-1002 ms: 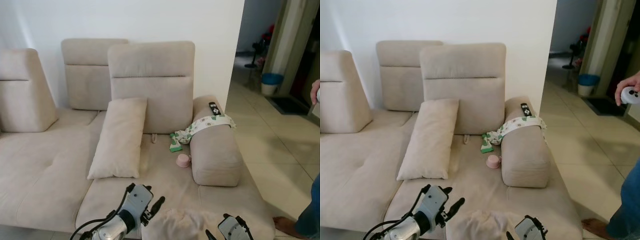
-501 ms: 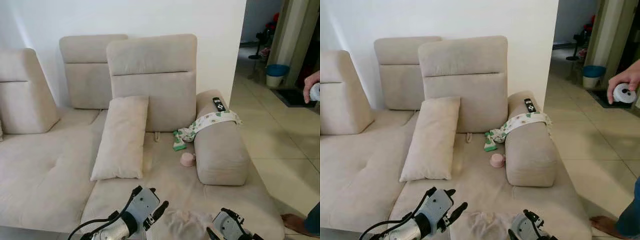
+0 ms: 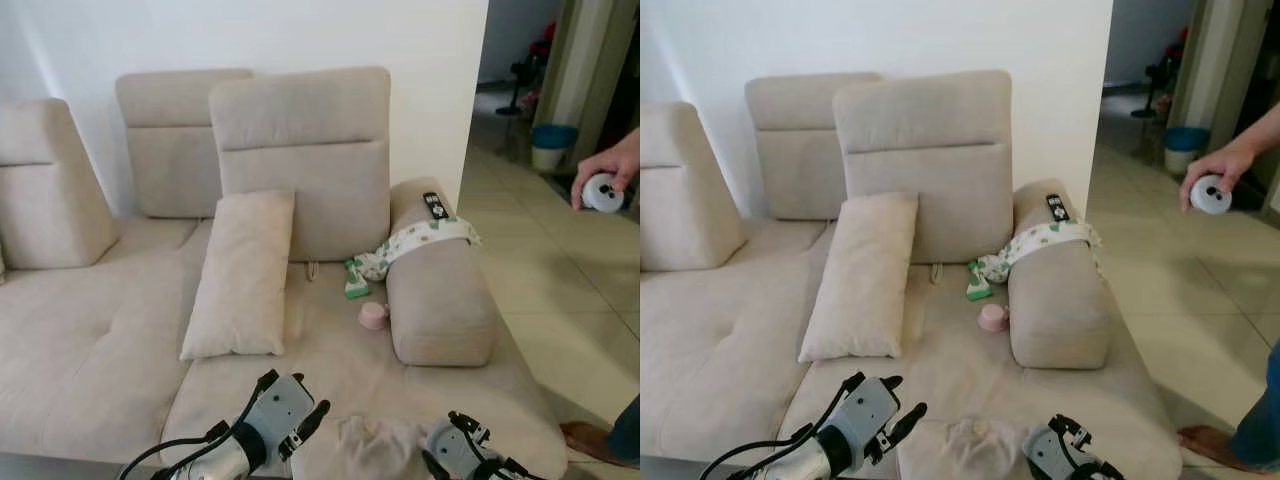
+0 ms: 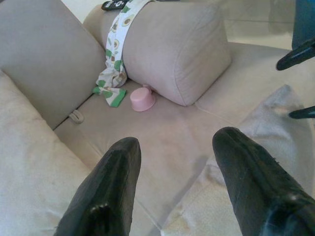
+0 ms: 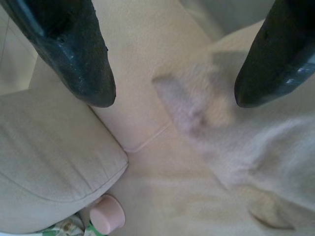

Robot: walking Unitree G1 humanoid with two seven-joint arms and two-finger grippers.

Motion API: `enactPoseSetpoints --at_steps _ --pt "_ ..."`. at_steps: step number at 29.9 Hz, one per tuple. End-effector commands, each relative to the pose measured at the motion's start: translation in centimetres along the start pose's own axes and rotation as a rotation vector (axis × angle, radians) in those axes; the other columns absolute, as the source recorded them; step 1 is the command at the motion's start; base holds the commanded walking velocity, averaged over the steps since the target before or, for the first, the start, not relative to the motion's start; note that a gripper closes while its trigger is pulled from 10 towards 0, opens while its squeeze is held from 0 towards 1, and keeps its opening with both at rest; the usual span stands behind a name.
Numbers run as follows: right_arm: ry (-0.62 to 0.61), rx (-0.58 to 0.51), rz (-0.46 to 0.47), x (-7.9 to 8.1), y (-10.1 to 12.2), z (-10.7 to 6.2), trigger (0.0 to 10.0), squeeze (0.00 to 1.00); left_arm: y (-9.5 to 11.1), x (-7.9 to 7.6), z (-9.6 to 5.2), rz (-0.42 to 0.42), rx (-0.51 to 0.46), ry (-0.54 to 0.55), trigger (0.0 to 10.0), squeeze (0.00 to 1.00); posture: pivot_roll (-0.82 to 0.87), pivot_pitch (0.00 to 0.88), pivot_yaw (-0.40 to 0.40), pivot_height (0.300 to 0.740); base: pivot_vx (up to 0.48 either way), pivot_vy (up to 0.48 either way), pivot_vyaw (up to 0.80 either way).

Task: Move the pillow to the sofa from floor

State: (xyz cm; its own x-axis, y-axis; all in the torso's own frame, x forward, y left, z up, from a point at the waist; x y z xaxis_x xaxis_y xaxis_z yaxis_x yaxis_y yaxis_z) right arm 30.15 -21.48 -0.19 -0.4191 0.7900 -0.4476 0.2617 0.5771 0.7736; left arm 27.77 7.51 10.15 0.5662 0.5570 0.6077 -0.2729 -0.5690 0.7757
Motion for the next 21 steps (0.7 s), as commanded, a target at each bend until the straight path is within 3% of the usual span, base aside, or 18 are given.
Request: enactPoseSetpoints --at_steps 1,7,14,15,17,18,21 --pt "0.020 0.016 -0.006 0.7 -0.3 0.1 10.0 0.00 -0.6 0.0 -0.5 0.038 0.044 -0.016 10.0 0.00 0.08 0.081 0.158 0.630 0.000 0.000 0.00" --pt "-0.007 0.024 -0.033 1.0 0.0 0.8 10.0 0.00 -0.7 0.1 -1.5 0.046 0.066 -0.023 10.0 0.00 0.10 0.111 0.169 0.630 0.000 0.000 0.00" --pt "0.019 0.072 0.018 2.5 -0.5 1.2 10.0 0.00 -0.5 0.7 -1.6 0.056 0.079 -0.015 10.0 0.00 0.12 0.113 0.168 0.630 0.000 0.000 0.00" --pt "0.016 0.071 0.027 2.6 -0.5 1.2 3.3 0.00 -0.4 0.8 -1.6 0.056 0.080 -0.009 10.0 0.00 0.12 0.104 0.168 0.630 0.000 0.000 0.00" --pt "0.014 0.071 0.032 2.8 -0.5 1.2 3.3 0.00 -0.3 0.9 -1.5 0.056 0.080 -0.005 10.0 0.00 0.12 0.102 0.168 0.630 0.000 0.000 0.00" --pt "0.010 0.065 0.039 2.8 -0.5 1.3 0.0 0.00 -0.3 0.9 -1.5 0.055 0.080 -0.002 10.0 0.00 0.12 0.101 0.168 0.630 0.000 0.000 0.00" --pt "0.008 0.061 0.043 2.9 -0.4 1.3 0.0 0.00 -0.2 1.0 -1.5 0.055 0.081 0.000 10.0 0.00 0.12 0.097 0.168 0.630 0.000 0.000 0.00"
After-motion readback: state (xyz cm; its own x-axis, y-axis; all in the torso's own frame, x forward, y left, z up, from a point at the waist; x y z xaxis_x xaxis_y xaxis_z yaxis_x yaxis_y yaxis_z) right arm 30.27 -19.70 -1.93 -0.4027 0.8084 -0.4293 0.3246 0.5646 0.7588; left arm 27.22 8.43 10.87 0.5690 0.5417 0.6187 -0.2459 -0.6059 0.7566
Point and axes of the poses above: a point about 5 cm out from each wrist's last joint towards the gripper, its own z axis pointing out of the wrist towards the gripper, its own y axis along the axis of the wrist's last joint, x = y × z, the point moved 3 cm from there along z, pointing out of the wrist towards the gripper, and after that the axes turned 15 degrees about z, right-handed, at the moved point
